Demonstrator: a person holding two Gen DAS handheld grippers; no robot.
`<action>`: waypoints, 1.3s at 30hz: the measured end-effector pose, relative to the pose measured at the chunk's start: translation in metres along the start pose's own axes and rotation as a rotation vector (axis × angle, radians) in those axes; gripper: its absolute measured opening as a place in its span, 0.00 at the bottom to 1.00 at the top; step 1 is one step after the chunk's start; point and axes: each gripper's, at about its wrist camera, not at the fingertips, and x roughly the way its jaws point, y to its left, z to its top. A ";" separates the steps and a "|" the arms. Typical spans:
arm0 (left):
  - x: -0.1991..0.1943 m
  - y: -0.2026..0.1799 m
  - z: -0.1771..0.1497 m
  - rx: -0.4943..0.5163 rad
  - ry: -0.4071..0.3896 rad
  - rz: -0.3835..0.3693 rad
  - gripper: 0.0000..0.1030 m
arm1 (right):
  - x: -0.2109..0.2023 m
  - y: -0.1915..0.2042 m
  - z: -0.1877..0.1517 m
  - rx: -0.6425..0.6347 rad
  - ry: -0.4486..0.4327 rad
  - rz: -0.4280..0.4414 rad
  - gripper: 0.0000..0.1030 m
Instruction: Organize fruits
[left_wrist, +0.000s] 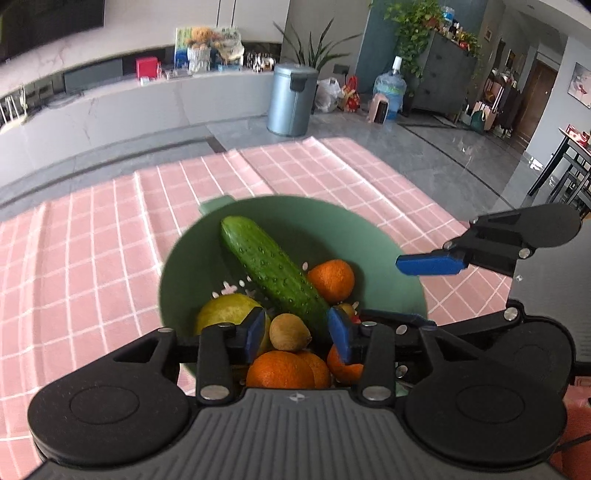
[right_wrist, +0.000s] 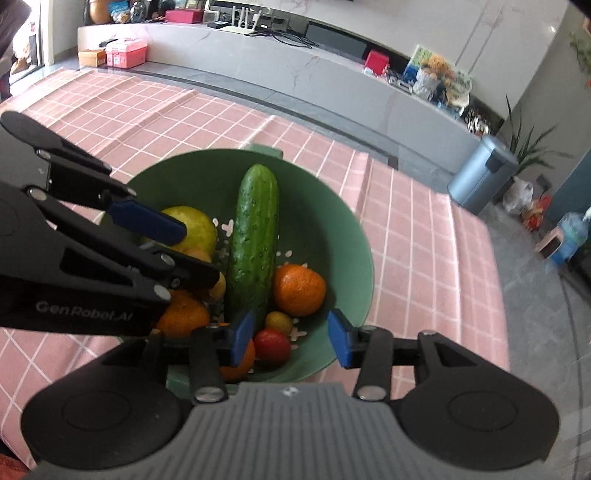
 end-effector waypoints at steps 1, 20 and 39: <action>-0.007 -0.001 0.000 0.007 -0.014 0.011 0.51 | -0.005 0.002 0.001 -0.016 -0.008 -0.018 0.44; -0.165 -0.027 -0.049 0.054 -0.315 0.341 0.86 | -0.177 0.035 -0.026 0.247 -0.384 -0.075 0.76; -0.201 -0.040 -0.123 -0.034 -0.425 0.585 0.91 | -0.208 0.122 -0.112 0.387 -0.498 -0.120 0.94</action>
